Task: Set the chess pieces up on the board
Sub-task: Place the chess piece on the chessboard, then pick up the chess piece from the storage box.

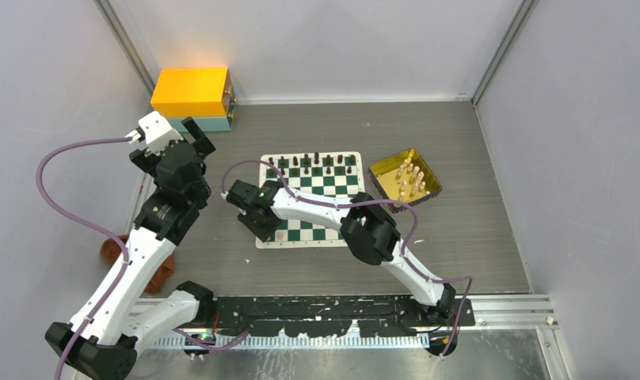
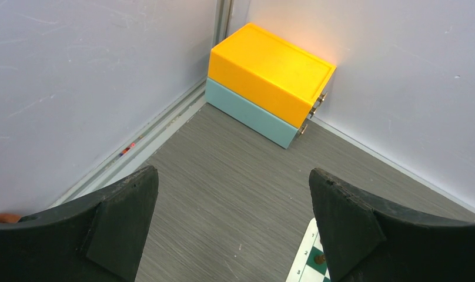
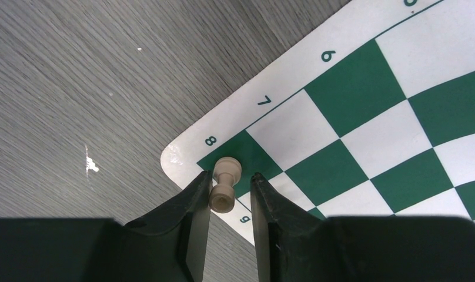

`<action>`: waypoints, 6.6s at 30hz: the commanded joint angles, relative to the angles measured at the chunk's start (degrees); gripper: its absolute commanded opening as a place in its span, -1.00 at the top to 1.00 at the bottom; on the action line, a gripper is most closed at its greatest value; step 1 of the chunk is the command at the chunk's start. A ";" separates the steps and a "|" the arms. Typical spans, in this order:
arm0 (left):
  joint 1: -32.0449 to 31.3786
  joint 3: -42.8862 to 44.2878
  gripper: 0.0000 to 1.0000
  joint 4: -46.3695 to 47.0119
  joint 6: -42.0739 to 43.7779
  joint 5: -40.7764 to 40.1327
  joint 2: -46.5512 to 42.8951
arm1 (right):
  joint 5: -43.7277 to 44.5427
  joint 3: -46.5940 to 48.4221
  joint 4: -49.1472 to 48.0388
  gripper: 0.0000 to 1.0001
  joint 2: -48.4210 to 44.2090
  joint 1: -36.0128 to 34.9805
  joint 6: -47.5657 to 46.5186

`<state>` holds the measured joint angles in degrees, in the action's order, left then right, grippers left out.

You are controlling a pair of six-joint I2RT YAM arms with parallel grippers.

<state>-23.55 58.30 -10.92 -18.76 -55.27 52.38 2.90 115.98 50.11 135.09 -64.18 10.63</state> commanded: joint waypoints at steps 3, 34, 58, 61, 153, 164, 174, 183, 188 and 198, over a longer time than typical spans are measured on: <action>0.17 0.12 -0.99 3.45 0.79 -0.02 -0.96 | -0.23 1.93 -0.67 0.25 -1.52 -0.32 -0.87; 0.17 1.94 -0.99 2.98 0.30 0.33 0.14 | 1.01 5.87 0.05 0.23 -4.16 -0.59 -1.56; 0.26 12.67 -0.99 7.67 2.48 3.41 13.12 | 15.41 -8.02 -8.83 0.21 -21.07 13.69 2.27; 0.34 14.42 -0.99 6.60 1.37 4.93 15.92 | 18.63 -11.29 -9.08 -0.11 -24.55 17.58 2.54; 0.00 16.05 -0.91 6.39 -6.58 13.60 33.72 | 23.35 -30.11 -15.11 0.13 -25.92 51.32 19.92; 0.25 17.37 -0.91 7.04 -5.58 13.95 35.74 | 22.18 -29.05 -15.57 0.19 -23.21 52.27 20.56; 0.69 18.54 -0.91 7.31 -5.16 14.23 37.66 | 21.02 -27.62 -15.31 0.26 -21.06 52.96 20.85; 0.81 19.11 -0.91 7.56 -5.14 14.57 38.87 | 20.44 -27.92 -15.41 0.51 -20.24 53.42 21.18; 0.87 19.23 -0.91 7.58 -5.23 14.79 39.27 | 20.13 -28.07 -15.27 0.70 -20.15 53.62 21.37; 0.87 19.48 -0.90 7.36 -5.58 15.05 38.95 | 17.32 -29.26 -16.36 0.99 -22.22 54.51 22.90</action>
<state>-23.11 74.89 -6.22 -24.80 -40.23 91.83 22.15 86.02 35.70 114.89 -10.41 31.64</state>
